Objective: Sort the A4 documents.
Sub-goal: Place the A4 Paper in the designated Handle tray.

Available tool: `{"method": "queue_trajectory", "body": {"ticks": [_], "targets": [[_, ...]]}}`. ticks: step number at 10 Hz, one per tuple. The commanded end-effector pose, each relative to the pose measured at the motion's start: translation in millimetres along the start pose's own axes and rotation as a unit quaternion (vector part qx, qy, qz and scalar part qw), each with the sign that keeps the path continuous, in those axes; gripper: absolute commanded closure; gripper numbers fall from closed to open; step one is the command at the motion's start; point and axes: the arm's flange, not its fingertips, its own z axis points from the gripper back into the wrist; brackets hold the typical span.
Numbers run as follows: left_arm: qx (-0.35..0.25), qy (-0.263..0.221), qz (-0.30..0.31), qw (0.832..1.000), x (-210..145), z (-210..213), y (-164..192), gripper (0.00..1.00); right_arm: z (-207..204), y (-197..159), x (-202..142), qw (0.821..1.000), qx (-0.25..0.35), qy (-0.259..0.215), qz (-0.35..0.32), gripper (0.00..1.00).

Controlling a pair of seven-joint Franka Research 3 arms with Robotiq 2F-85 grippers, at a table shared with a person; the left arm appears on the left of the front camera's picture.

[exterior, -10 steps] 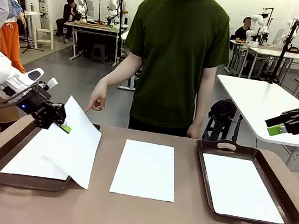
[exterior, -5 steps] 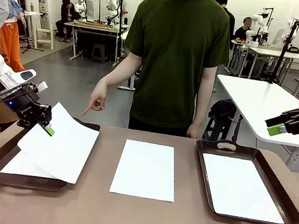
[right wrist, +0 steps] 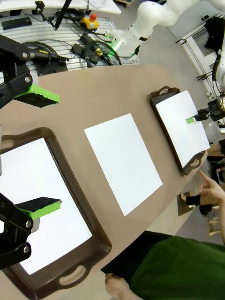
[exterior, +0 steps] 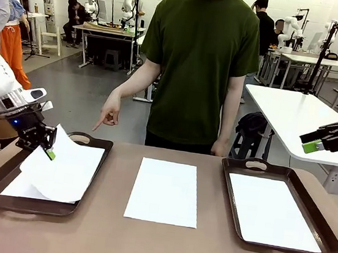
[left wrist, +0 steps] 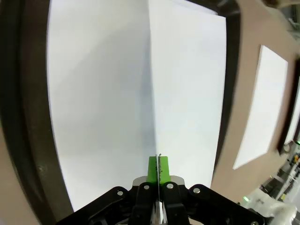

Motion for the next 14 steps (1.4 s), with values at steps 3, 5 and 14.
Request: {"method": "queue_trajectory", "body": {"ticks": [3, 5, 14], "targets": [[0.075, 0.012, -0.011, 0.997, 12.6, -3.4, -17.2, 0.99, -1.5, -0.2, 0.0, 1.0, 0.003, -0.012, 0.006, 0.0], [0.076, 0.018, -0.011, 0.997, 15.1, -5.2, -19.6, 0.97, -1.5, -0.2, 0.0, 1.0, 0.003, -0.012, 0.006, 0.0], [0.132, -0.014, -0.02, 0.991, 12.5, 15.2, -22.1, 0.03, -1.5, -0.2, 0.0, 1.0, 0.003, -0.012, 0.006, 0.0]]}}
